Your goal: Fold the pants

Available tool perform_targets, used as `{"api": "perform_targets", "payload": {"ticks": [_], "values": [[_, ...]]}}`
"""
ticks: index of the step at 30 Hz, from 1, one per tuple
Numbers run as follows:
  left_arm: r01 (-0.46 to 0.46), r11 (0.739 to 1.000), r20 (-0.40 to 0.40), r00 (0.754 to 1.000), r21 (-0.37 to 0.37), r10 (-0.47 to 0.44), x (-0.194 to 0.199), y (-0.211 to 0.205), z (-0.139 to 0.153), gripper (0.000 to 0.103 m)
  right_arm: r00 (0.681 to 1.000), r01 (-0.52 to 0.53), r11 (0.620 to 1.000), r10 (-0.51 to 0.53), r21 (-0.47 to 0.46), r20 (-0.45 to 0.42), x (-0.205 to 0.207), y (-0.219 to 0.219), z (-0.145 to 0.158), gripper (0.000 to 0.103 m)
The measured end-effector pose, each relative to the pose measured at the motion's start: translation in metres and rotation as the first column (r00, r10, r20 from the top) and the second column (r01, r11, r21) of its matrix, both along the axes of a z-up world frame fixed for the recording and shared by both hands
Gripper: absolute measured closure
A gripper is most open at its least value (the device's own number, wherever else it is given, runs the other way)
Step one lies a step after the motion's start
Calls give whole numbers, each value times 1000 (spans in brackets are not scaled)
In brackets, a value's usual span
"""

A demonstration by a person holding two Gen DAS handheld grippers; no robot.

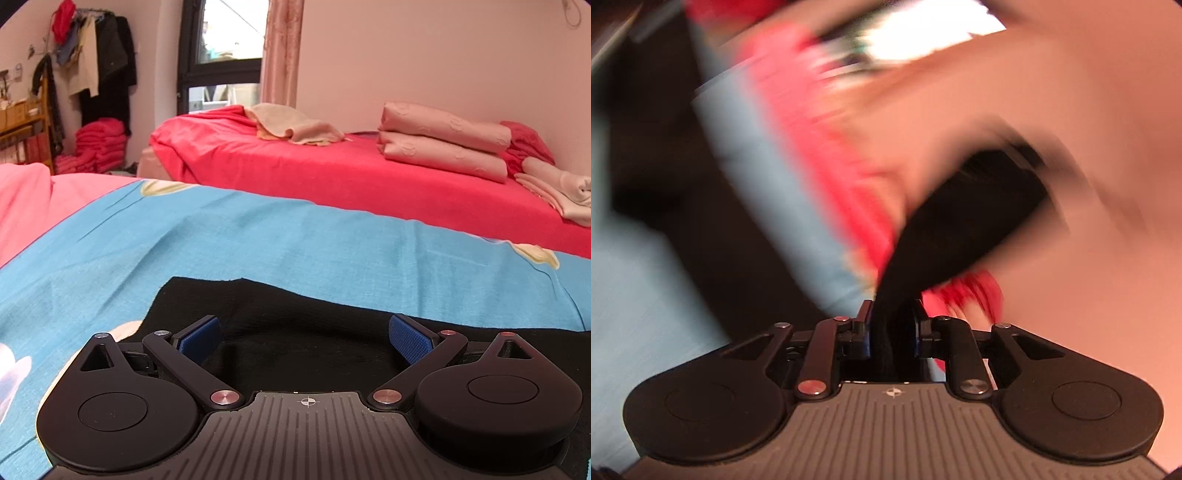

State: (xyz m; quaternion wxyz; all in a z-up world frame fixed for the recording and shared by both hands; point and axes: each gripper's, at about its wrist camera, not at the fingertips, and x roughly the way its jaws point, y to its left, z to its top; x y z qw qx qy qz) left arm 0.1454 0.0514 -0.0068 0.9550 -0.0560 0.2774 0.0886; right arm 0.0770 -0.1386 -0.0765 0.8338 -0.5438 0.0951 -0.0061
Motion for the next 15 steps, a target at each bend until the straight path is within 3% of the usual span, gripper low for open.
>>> {"api": "perform_targets", "payload": {"ticks": [1, 2, 7, 9, 10, 11, 12, 14, 15], "values": [[-2, 1000, -1, 1000, -2, 2, -1, 1, 0, 0, 999, -23, 996, 20, -82, -30, -1, 7, -18, 84], [-3, 1000, 0, 1000, -3, 3, -1, 1, 0, 0, 999, -34, 994, 33, -106, -13, -4, 9, -26, 84], [-7, 1000, 5, 1000, 2, 7, -4, 0, 4, 0, 999, -18, 998, 19, -56, 26, -9, -3, -2, 83], [-3, 1000, 0, 1000, 27, 3, -5, -8, 11, 0, 1000, -31, 998, 31, -50, 3, -10, -1, -5, 80], [7, 1000, 5, 1000, 28, -7, -7, -13, 16, 0, 999, -38, 997, 36, -74, -30, -14, 5, -14, 74], [23, 1000, 9, 1000, 21, -23, -9, -18, 22, 0, 999, -33, 993, 30, -109, -31, -14, 9, -22, 77], [50, 999, 13, 999, 11, -50, -11, -25, 28, 0, 999, -32, 992, 33, -125, 10, -15, 11, -25, 74], [127, 992, 17, 992, 3, -127, -11, -45, 40, 0, 998, -10, 993, 16, -115, 53, -12, 14, -23, 50], [161, 987, 11, 987, 4, -161, -9, -57, 43, 0, 998, 3, 995, 4, -97, 66, -10, 13, -20, 46]]}}
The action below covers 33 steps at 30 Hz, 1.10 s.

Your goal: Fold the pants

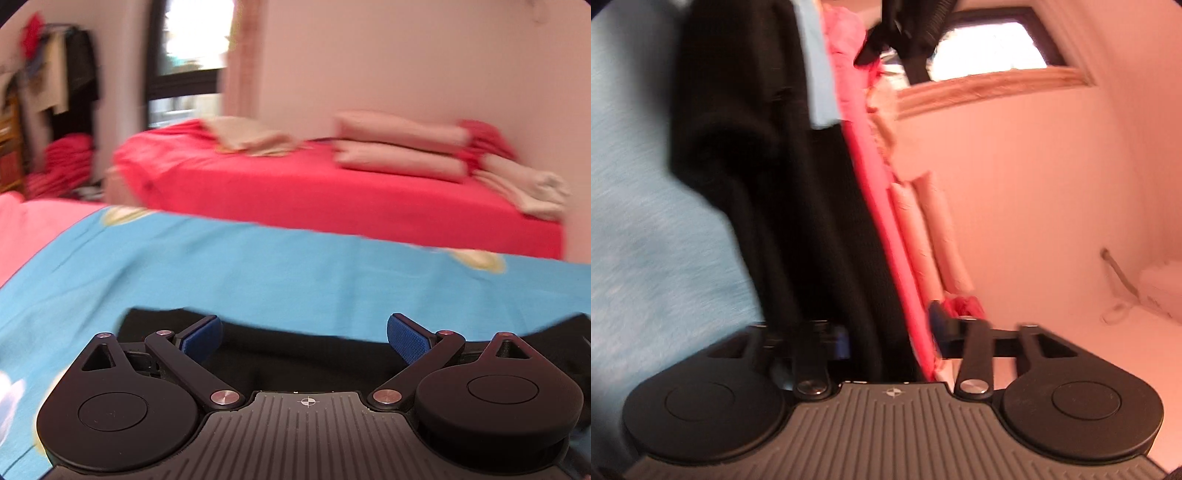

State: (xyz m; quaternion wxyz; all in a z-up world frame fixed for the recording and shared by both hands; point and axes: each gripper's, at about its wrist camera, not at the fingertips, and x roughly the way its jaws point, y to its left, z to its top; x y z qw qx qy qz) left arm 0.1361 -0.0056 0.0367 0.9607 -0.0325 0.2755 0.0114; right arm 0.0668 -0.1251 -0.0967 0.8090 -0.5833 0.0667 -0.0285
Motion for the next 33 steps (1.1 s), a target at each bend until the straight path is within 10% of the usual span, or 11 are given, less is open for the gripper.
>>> {"api": "perform_targets", "payload": {"ticks": [7, 15, 21, 25, 27, 29, 30, 33], "values": [[133, 991, -181, 975, -9, -132, 29, -72, -52, 0, 998, 17, 1000, -18, 14, 56, -2, -8, 10, 18], [127, 990, -118, 984, -66, -134, 20, -59, -64, 0, 984, 156, 982, -163, 103, 70, -2, -86, 28, 6], [119, 991, -114, 986, -57, -125, 19, -59, -62, 0, 929, 365, 794, -346, 487, -131, 24, -130, 65, 8], [116, 992, -114, 986, -59, -122, 19, -60, -62, 0, 969, 247, 912, -232, 329, -83, 19, -103, 50, 13], [117, 991, -113, 986, -59, -123, 19, -60, -61, 0, 930, 366, 817, -337, 444, -147, 37, -134, 60, 6], [116, 992, -114, 986, -56, -122, 19, -60, -61, 0, 899, 438, 619, -285, 651, -333, 40, -169, 82, 6], [113, 992, -116, 986, -56, -119, 19, -60, -62, 0, 886, 458, 590, -238, 665, -398, 40, -172, 89, 9], [110, 992, -117, 986, -56, -116, 21, -60, -61, 0, 897, 366, 668, -67, 648, -437, 16, -157, 115, 18]]}}
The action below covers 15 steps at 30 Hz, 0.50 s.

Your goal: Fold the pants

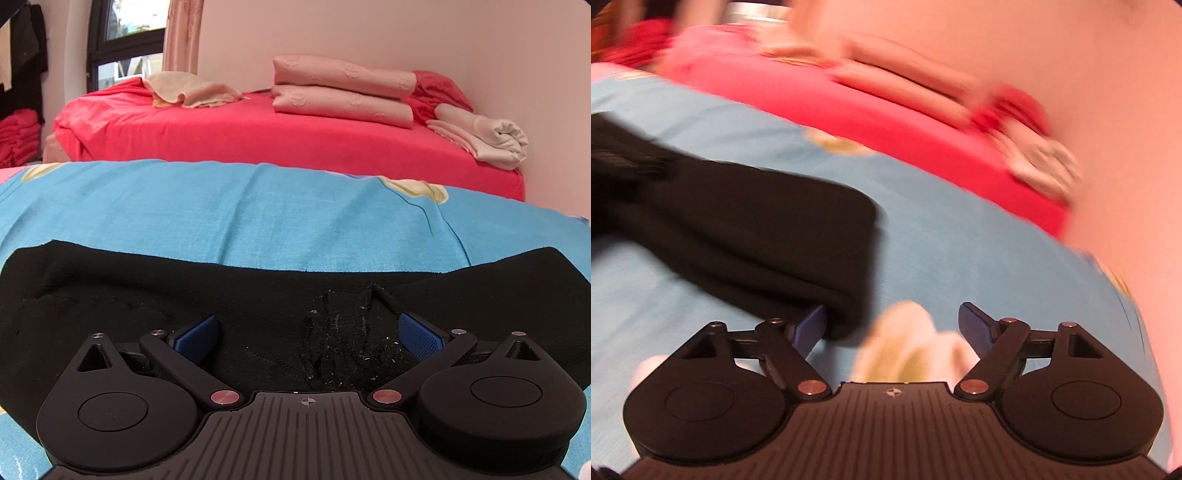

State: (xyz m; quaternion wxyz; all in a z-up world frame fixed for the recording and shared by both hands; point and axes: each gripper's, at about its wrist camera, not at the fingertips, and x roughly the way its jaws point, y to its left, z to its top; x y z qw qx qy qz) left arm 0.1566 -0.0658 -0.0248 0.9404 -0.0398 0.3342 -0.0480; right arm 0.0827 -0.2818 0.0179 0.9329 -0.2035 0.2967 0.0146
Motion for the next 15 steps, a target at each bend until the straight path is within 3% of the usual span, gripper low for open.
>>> {"api": "perform_targets", "payload": {"ticks": [2, 4, 7, 9, 11, 15], "values": [[-1, 1000, 2, 1000, 5, 1, 0, -1, 0, 0, 996, -56, 996, 52, 71, 66, -26, 7, 20, 5], [-1, 1000, 2, 1000, 4, 1, 0, -1, 0, 0, 993, -101, 983, 89, 157, 82, -20, 14, 36, 6], [-1, 1000, 1, 1000, 2, 1, -1, 0, 0, 0, 993, -75, 980, 56, 184, 105, 8, 26, 30, 7], [-2, 1000, 1, 1000, 3, 2, -1, 0, 0, 0, 999, -31, 972, 21, 235, 46, 22, 27, 20, 8], [2, 1000, 1, 1000, 3, -2, -2, 1, 0, 0, 995, 36, 987, -20, 159, -102, 46, 35, -7, 9], [8, 1000, -3, 1000, -13, -8, -1, 5, 1, 0, 999, 31, 992, -27, 122, -35, 41, 44, 3, 8]]}}
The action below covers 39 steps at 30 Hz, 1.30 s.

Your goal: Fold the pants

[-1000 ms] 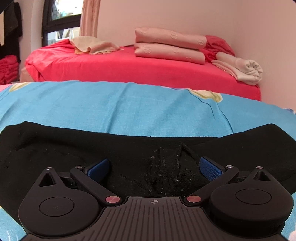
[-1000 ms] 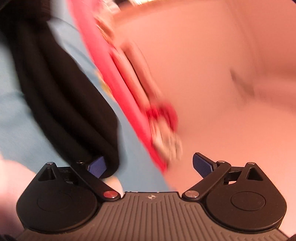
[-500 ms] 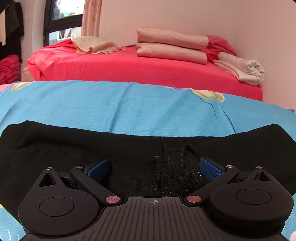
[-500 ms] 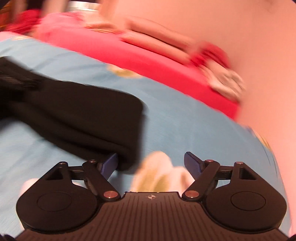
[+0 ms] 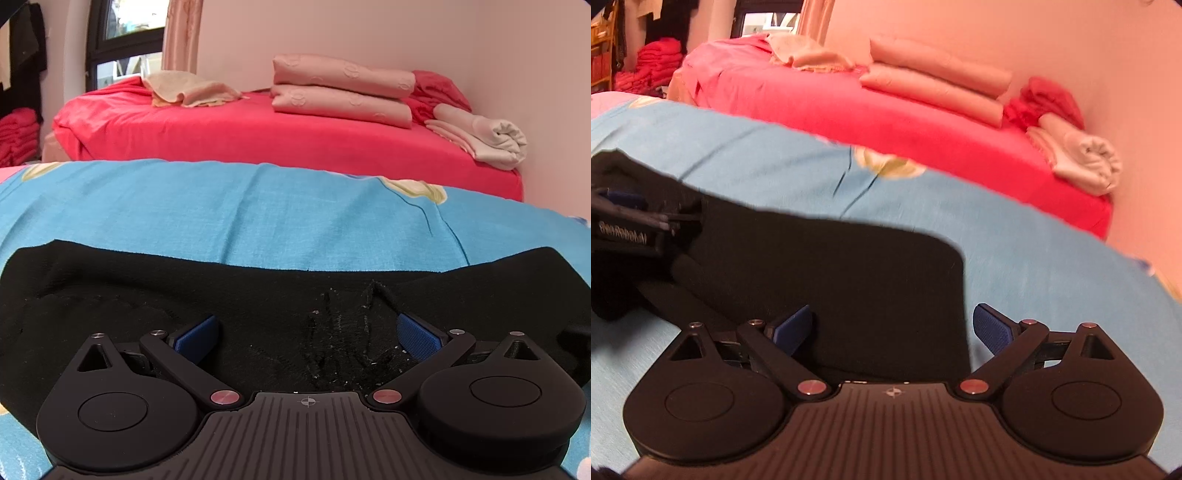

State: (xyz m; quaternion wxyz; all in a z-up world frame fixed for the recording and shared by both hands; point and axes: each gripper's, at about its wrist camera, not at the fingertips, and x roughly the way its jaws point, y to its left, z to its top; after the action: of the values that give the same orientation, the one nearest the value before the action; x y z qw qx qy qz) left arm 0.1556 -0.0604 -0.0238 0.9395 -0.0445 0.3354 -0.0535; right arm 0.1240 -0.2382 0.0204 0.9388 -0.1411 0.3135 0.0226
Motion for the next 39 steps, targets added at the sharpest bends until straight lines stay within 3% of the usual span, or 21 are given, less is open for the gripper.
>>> {"api": "perform_targets", "payload": {"ticks": [3, 7, 14, 17, 18, 21, 23, 29, 32, 39], "values": [[6, 1000, 0, 1000, -4, -6, 0, 2, 2, 0, 998, 1, 1000, -1, 5, 65, -3, 4, 6, 7], [23, 1000, -7, 1000, -8, -23, -5, 10, 7, 0, 1000, -10, 999, 9, -48, -11, 10, 11, -17, 4], [9, 998, -12, 1000, -58, -9, -17, 43, 20, 0, 996, -31, 996, 37, -82, 78, 4, 28, 0, 4], [-41, 999, -11, 999, 8, 41, -24, 54, 24, 0, 995, -81, 993, 86, -86, 55, 7, 41, -11, 3], [-58, 998, -13, 998, 37, 59, -26, 58, 24, 0, 994, -100, 987, 105, -123, 29, 8, 48, -19, 3], [-128, 984, -4, 992, 126, 129, -32, 77, 26, 0, 986, -113, 952, 143, -284, 89, -3, 68, -21, 2], [-174, 969, -1, 984, 174, 177, -34, 93, 27, 0, 977, -129, 934, 177, -334, 118, -12, 78, -16, 2], [-306, 921, 7, 950, 242, 313, -37, 140, 28, 0, 919, -235, 861, 347, -451, 184, -41, 126, -6, 2], [-367, 899, 8, 927, 238, 376, -38, 162, 25, 0, 882, -319, 830, 437, -458, 177, -53, 160, -6, 2], [-451, 889, -82, 886, 77, 457, -43, 212, 16, 0, 792, -526, 748, 604, -404, 87, -72, 244, -24, 5]]}}
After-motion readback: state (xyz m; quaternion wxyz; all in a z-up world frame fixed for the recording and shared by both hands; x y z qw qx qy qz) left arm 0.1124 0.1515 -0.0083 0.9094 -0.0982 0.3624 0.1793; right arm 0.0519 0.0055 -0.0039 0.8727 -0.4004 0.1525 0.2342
